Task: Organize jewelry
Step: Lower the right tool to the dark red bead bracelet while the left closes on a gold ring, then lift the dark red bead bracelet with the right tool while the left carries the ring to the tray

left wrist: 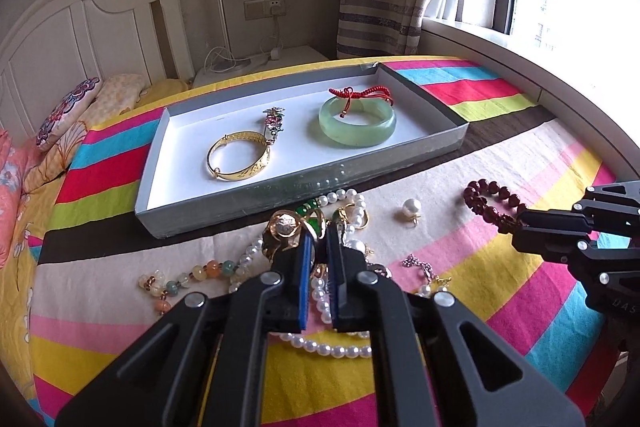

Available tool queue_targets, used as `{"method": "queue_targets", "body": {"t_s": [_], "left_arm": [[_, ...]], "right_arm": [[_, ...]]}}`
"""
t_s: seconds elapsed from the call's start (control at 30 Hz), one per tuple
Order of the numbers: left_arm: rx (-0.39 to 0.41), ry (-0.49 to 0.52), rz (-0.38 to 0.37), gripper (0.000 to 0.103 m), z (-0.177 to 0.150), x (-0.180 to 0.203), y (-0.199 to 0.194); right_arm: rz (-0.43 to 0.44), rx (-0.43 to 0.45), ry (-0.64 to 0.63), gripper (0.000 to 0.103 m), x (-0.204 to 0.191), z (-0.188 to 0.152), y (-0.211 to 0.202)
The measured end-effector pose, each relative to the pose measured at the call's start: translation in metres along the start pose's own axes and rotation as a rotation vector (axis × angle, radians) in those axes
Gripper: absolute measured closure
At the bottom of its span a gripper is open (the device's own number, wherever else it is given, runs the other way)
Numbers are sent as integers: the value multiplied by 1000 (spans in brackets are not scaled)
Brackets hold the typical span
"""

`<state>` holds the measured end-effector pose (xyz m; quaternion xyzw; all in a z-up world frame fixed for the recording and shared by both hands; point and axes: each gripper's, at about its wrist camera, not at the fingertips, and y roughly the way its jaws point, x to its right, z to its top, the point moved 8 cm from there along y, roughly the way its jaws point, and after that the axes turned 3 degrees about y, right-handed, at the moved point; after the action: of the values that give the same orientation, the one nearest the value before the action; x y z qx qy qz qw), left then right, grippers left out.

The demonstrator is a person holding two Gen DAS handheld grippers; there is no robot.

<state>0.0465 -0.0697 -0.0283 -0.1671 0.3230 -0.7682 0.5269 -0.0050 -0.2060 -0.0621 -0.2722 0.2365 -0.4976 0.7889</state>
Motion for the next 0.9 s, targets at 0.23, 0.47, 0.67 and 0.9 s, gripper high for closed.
{"method": "queue_targets", "body": {"t_s": [0.23,0.47,0.67,0.9], "left_arm": [[30,-22,-17,96,0,-3,-10],[71,-39,-26,96,6,-3,-24],[109,-55,-45,96,12,-3,-38],[141,-64,-38,96,20,-5,-53]], "right_arm": [[12,8,30,88,4,2,-1],[52,53,108,88,17,8,-9],[69,90,132,88,16,18,-15],[60,160,115,89,13,46,-33]]}}
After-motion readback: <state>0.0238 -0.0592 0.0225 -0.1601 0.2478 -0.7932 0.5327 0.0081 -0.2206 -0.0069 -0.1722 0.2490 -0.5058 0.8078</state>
